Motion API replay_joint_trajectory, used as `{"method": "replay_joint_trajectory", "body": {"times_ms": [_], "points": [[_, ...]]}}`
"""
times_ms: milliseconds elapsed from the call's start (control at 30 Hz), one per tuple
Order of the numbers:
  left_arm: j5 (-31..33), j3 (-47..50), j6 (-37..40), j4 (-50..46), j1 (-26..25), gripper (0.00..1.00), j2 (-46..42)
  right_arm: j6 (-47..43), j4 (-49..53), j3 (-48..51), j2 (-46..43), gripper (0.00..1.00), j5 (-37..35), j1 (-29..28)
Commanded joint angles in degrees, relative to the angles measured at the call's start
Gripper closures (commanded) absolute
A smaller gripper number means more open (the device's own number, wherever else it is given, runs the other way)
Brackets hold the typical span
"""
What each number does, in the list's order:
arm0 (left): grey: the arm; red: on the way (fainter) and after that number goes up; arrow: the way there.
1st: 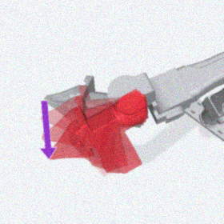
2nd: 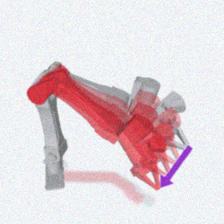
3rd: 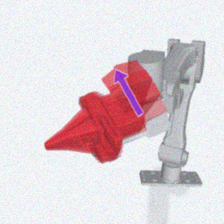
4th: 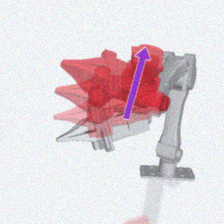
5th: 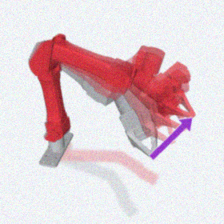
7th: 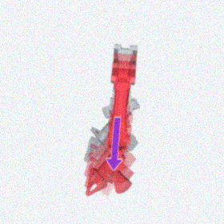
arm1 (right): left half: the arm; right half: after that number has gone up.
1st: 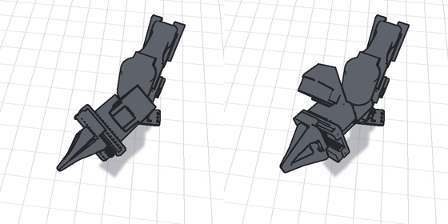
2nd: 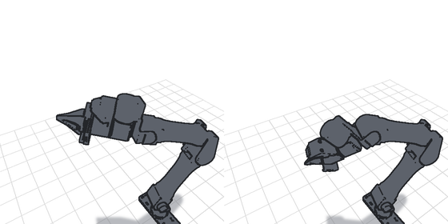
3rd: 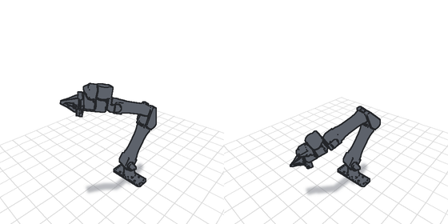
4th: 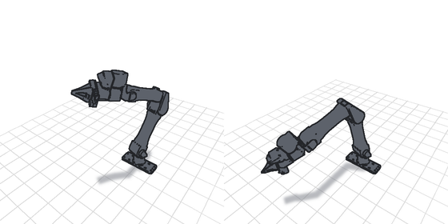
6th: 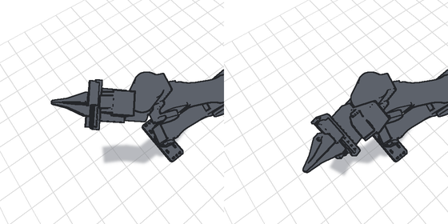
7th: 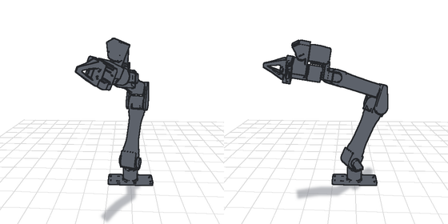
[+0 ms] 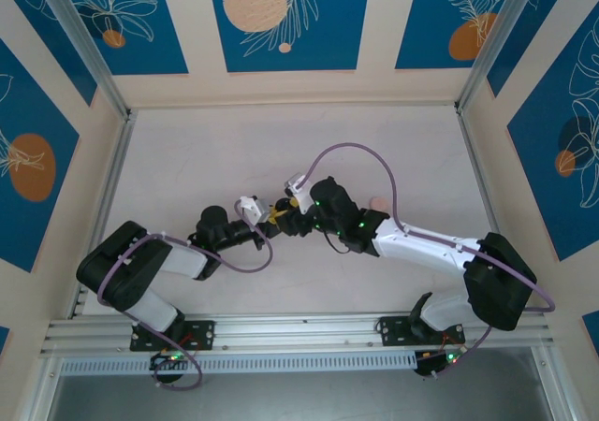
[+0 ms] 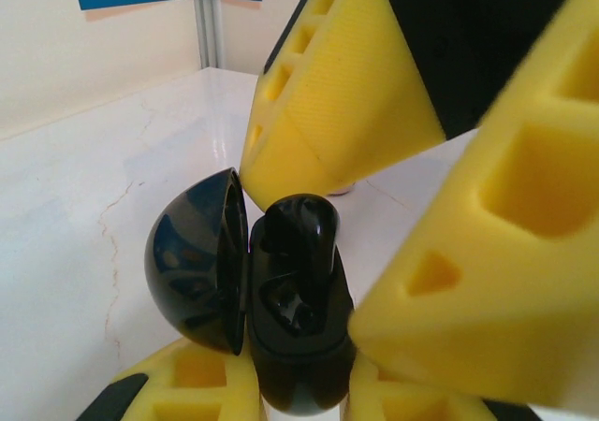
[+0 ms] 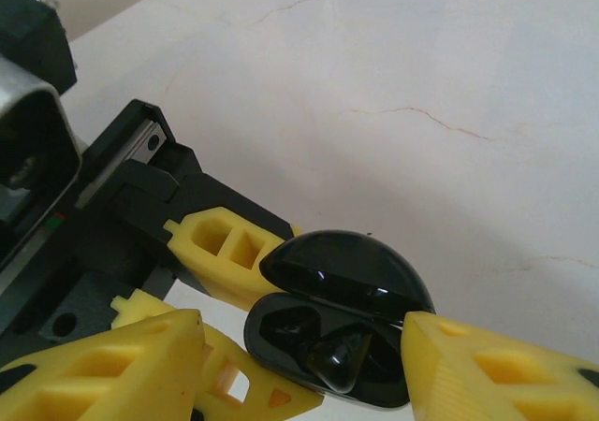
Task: Insert the wireless bluetooth earbuds into the charging case
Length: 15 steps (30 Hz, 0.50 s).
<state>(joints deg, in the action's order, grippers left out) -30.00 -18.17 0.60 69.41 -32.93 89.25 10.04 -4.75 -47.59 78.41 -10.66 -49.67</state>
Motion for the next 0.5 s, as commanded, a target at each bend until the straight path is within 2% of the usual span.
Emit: {"method": "replay_joint_trajectory", "body": {"times_ms": [0, 233, 367, 467], "points": [[-1.1, -0.6, 1.2, 1.5, -0.6, 0.85, -0.6, 2.6, -1.6, -0.1, -2.9, 0.37, 6.2, 2.1], [-1.4, -0.5, 1.3, 1.6, -0.6, 0.85, -0.6, 5.6, -2.8, 1.1, -6.2, 0.33, 12.8, 5.5], [-2.9, -0.1, 2.3, 2.4, -0.6, 0.85, -0.5, 8.1, -3.4, 1.9, -7.7, 0.33, 17.4, 8.1], [-3.4, 0.4, 2.7, 3.9, -0.6, 0.85, -0.2, 11.0, -3.5, 2.2, -8.2, 0.37, 21.7, 10.8]]}}
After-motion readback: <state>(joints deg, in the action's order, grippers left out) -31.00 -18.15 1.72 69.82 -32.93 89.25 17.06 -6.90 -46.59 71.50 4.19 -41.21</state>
